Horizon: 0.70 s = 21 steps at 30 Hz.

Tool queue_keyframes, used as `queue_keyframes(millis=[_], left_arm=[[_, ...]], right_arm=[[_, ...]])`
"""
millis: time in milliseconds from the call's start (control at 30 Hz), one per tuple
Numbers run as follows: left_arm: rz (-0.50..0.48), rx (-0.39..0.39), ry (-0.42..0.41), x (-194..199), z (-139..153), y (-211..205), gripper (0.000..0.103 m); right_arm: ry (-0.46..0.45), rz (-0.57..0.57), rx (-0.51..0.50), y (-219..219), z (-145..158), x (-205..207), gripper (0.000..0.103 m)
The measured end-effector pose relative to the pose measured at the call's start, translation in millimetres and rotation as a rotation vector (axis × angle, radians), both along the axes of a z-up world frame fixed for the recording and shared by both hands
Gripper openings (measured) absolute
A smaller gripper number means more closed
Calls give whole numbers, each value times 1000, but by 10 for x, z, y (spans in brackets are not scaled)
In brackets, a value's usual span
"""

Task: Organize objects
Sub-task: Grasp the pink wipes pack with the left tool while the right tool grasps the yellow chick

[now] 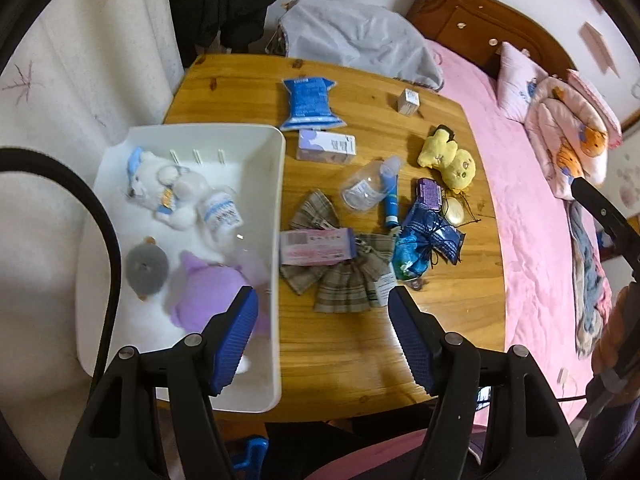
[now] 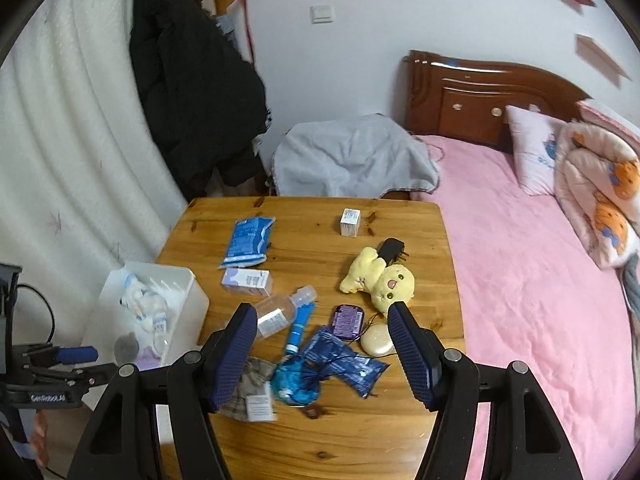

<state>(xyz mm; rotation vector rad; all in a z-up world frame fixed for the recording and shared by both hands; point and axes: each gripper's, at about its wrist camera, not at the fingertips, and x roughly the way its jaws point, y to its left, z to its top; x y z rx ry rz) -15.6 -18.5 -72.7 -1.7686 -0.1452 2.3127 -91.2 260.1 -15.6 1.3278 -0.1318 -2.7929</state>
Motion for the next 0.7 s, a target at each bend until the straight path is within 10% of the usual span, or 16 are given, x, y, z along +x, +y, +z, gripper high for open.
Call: queue_keyframes(millis=[700], left_arm=[[834, 72, -249, -428, -1177, 159, 71]], right_arm=[[-76, 458, 214, 585, -1459, -1250, 69]])
